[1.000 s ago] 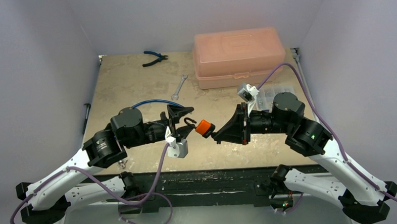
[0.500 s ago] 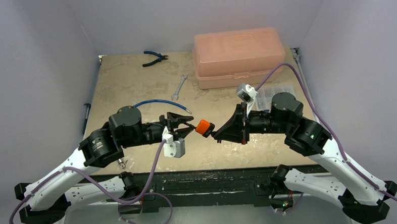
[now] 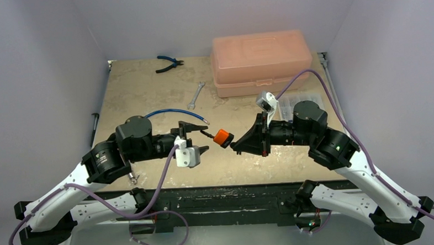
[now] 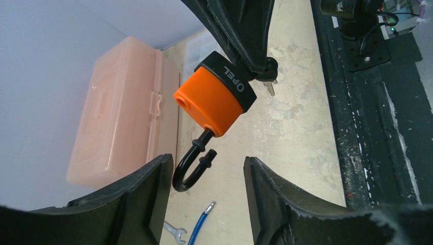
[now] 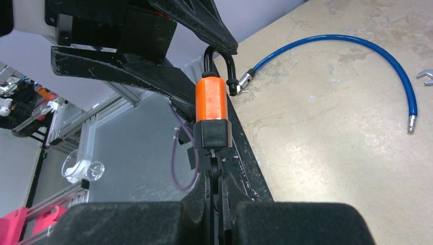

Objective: Unlock with the key

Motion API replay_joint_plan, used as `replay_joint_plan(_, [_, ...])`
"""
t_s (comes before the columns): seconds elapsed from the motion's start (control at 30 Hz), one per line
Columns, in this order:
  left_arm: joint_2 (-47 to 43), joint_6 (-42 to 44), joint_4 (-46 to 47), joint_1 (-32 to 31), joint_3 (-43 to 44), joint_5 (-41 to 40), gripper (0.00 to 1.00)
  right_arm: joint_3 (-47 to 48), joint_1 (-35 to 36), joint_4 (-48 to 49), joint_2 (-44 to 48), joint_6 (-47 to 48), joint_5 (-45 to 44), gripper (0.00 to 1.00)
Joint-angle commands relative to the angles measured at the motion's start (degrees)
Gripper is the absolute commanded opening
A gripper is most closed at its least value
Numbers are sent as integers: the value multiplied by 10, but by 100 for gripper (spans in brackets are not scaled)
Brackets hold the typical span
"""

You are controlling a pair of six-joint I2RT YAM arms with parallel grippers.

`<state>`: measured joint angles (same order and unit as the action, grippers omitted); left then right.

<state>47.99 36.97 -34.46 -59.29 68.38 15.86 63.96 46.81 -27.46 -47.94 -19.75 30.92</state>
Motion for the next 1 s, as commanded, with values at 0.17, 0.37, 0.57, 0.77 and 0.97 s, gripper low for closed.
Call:
replay_joint_plan(0.17, [-5, -50, -27, -1, 3, -26, 57, 5, 0, 44, 13, 12, 11, 0])
replay_joint_plan(0.37, [-29, -117, 31, -1, -29, -154, 62, -7, 0, 45, 14, 10, -12, 0])
replay_joint_plan(0.57, [-71, -190, 55, -1, -60, -189, 68, -56, 0, 81, 10, -17, -68, 0])
replay_joint_plan(0.77, [-127, -299, 97, -1, -116, -319, 74, -107, 0, 126, -28, -33, -124, 0])
replay_joint_plan(0.97, [-174, -384, 102, -1, -178, -396, 87, -142, 0, 179, -94, -44, -134, 0])
